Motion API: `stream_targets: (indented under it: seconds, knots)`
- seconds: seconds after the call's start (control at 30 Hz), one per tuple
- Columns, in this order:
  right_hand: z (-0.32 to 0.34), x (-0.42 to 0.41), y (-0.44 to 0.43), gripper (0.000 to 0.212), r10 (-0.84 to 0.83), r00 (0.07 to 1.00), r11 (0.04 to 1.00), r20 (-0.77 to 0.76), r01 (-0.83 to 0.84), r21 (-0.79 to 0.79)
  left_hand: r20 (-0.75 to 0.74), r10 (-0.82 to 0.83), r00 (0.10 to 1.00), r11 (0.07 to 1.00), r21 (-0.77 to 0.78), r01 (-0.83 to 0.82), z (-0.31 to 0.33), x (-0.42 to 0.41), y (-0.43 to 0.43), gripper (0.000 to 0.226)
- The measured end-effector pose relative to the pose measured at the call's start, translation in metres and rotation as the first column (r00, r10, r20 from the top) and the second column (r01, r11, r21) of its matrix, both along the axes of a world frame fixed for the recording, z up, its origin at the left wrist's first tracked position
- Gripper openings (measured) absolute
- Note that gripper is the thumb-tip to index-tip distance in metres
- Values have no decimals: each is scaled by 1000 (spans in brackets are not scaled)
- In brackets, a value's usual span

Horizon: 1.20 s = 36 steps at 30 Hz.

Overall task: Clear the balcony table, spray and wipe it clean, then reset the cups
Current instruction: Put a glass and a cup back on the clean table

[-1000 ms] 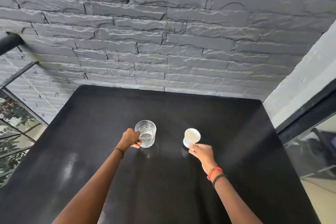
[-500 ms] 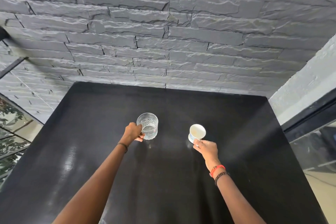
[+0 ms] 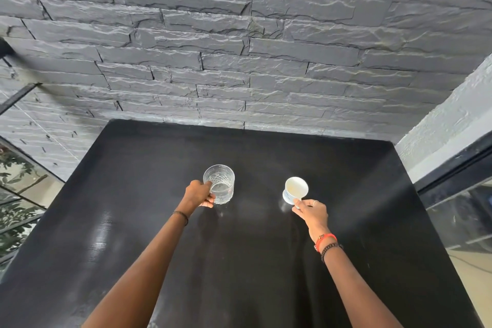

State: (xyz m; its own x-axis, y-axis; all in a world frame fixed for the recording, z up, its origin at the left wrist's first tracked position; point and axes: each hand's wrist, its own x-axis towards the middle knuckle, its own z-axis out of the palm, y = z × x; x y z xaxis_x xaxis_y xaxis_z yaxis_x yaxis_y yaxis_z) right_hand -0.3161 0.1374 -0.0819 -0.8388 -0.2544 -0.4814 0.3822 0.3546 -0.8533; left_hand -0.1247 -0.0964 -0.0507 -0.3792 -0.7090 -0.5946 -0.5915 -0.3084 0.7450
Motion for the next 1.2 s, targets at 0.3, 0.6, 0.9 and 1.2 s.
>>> stream_targets:
  seconds: [0.3, 0.6, 0.9, 1.2]
  knots:
    - [9, 1, 6, 37, -14, 1000, 999, 24, 13, 40, -63, 54, 997, 998, -17, -55, 10, 15, 10, 53]
    - [28, 61, 1, 31, -38, 999, 998, -9, 37, -41, -141, 222, 965, 959, -149, -242, 16, 71, 37, 36]
    - [43, 170, -35, 11, 299, 954, 942, -27, -300, -152, -228, 476, 849, 838, -175, -517, 8, 177, 78, 38]
    - [60, 332, -38, 9, 628, 778, 756, -4, -611, -234, -352, 718, 601, 606, -109, -788, 16, 329, 132, 37]
